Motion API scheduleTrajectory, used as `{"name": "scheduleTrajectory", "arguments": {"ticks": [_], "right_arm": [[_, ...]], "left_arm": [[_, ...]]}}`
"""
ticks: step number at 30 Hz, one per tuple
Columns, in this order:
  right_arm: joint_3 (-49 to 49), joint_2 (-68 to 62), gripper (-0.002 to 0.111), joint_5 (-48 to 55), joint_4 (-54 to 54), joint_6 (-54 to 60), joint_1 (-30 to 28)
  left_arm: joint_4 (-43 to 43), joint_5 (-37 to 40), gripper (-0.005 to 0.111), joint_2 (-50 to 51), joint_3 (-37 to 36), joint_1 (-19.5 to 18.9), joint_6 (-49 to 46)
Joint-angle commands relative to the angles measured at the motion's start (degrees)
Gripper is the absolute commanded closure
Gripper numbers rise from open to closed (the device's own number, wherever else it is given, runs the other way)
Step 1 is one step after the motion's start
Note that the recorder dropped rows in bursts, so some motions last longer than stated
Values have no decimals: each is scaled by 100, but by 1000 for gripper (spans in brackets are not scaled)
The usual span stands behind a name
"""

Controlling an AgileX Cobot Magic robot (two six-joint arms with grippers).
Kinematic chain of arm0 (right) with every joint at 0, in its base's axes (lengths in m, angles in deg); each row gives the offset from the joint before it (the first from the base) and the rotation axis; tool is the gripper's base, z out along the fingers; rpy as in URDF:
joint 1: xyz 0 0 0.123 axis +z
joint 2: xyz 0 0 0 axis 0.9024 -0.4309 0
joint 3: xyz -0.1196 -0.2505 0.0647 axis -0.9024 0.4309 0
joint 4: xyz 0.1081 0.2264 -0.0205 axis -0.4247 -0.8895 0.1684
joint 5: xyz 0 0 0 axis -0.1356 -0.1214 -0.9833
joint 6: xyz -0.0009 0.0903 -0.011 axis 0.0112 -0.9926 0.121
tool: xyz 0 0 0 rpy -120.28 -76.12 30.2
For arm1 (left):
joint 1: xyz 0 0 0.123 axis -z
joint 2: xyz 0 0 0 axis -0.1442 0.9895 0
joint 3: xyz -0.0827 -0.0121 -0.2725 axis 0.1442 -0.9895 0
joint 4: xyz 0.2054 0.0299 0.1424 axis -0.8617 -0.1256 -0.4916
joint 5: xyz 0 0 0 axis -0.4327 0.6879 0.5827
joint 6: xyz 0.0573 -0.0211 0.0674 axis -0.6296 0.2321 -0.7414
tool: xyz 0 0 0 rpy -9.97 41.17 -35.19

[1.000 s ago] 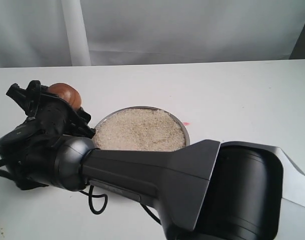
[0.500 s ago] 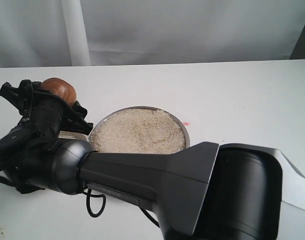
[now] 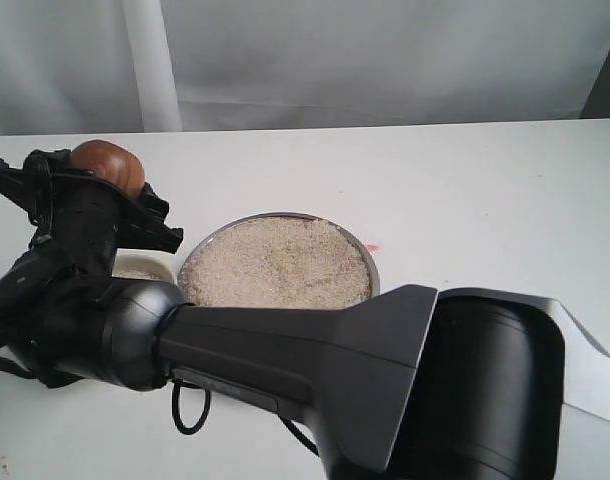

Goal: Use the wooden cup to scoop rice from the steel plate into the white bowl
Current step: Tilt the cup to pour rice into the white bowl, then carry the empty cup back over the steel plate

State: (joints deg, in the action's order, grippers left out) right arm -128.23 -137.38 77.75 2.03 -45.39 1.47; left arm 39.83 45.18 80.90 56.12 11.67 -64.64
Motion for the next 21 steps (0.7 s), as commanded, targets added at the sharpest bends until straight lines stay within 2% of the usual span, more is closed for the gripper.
{"name": "scheduleTrajectory", "arguments": {"ticks": [1,6,21], "right_arm": [[-14,37,108,131,288,52,15],[-14,37,108,160,592,4,15],[-14,37,108,408,303,-529,15]], "left_arm": [[27,-21,107,-17,16,24,27],[27,-21,107,-17,16,24,12],[27,-21,107,-17,16,24,26]]}}
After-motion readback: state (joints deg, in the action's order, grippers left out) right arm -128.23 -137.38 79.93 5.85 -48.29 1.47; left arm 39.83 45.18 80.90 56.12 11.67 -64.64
